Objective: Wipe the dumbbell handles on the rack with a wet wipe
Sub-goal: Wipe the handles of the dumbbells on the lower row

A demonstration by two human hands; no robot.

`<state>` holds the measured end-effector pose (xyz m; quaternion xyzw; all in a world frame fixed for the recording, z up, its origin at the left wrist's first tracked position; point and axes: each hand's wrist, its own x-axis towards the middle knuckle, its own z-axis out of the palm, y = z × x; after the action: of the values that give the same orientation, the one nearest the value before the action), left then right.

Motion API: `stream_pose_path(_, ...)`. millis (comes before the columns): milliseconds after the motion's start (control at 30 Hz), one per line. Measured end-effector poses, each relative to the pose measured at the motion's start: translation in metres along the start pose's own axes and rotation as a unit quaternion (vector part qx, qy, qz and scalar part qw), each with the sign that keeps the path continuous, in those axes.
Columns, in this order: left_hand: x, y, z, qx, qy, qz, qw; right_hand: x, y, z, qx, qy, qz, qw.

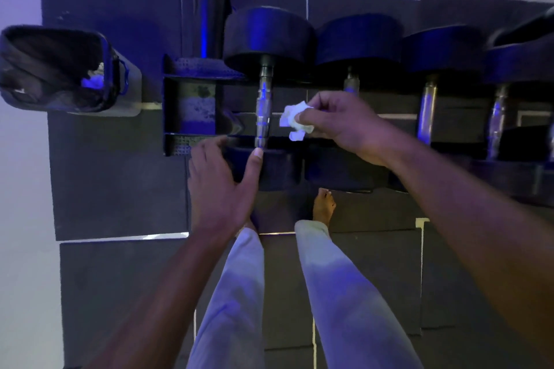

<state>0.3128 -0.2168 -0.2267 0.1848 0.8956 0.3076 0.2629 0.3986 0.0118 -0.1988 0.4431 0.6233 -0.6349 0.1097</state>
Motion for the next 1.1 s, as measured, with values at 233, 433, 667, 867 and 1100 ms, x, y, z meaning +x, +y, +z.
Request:
stream_pose_path(233, -0.014, 0.091, 0.043, -0.025, -0.010, 0.143, 0.989, -0.030, 0.015, -0.061, 0.154, 0.064, -0.002, 0.986)
stream_pose_path(433, -0.023, 0.126, 0.101, -0.022, -0.074, 0.136, 0.988, -0.035, 0.043, -0.117, 0.112, 0.107, 0.005, 0.988)
stream_pose_path(667, -0.044, 0.115, 0.124, 0.005, -0.083, 0.083, 0.993, -0.014, 0.072, -0.138, -0.012, 0.035, 0.032, 0.999)
stream_pose_path(867, -0.052, 0.106, 0.133, -0.027, -0.058, 0.046, 0.997, 0.002, 0.072, -0.132, -0.317, 0.051, -0.141, 0.937)
stream_pose_path(1100, -0.053, 0.098, 0.141, -0.026, -0.032, 0.050, 0.998, 0.027, 0.074, -0.117, -0.529, -0.056, -0.282, 0.798)
